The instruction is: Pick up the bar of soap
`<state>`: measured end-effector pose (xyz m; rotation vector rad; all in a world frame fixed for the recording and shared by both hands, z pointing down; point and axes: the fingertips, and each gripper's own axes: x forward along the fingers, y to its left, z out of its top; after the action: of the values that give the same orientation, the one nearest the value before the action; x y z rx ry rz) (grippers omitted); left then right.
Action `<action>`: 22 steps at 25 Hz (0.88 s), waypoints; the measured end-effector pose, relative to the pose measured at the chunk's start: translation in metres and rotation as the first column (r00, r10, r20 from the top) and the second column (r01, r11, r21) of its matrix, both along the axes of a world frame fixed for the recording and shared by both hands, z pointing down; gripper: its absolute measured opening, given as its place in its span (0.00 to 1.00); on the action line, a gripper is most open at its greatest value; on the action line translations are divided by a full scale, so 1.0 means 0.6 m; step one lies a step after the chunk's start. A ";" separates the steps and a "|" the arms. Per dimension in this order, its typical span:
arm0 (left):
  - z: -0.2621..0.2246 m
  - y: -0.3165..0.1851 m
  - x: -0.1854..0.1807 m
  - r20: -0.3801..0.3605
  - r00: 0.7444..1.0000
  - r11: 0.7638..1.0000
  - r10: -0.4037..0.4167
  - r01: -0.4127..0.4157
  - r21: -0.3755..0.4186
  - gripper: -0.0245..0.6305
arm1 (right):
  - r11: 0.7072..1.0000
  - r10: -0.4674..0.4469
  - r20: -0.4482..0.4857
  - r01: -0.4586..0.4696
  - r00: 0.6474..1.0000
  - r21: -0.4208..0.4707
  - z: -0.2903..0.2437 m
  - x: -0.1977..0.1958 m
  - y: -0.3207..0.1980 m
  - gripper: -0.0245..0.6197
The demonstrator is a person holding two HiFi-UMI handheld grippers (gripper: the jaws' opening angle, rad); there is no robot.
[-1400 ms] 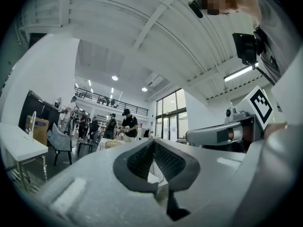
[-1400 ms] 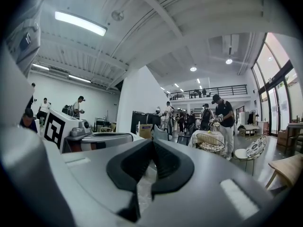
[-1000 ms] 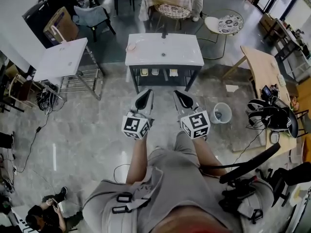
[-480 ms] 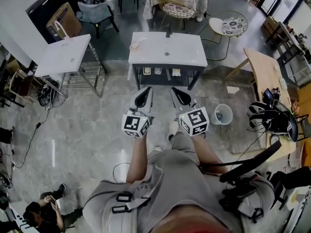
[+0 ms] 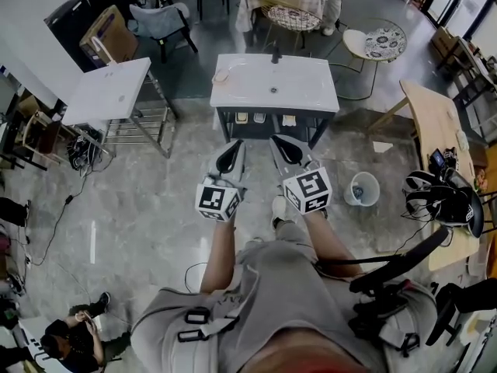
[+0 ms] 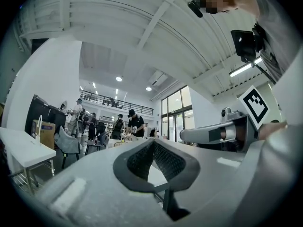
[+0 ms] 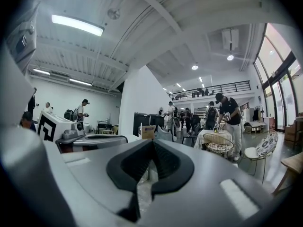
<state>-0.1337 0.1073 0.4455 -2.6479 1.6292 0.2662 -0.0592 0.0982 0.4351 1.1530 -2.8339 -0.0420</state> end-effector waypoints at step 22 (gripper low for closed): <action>-0.010 -0.285 0.061 0.016 1.000 1.000 0.017 -0.017 -0.006 0.03 | 1.000 -0.017 0.050 0.017 0.999 -0.004 -0.006 0.048 -0.288 0.04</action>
<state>-0.0970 -0.0636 0.4398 -2.6624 1.6059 0.2396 -0.0304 -0.0747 0.4317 1.1448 -2.8861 -0.0073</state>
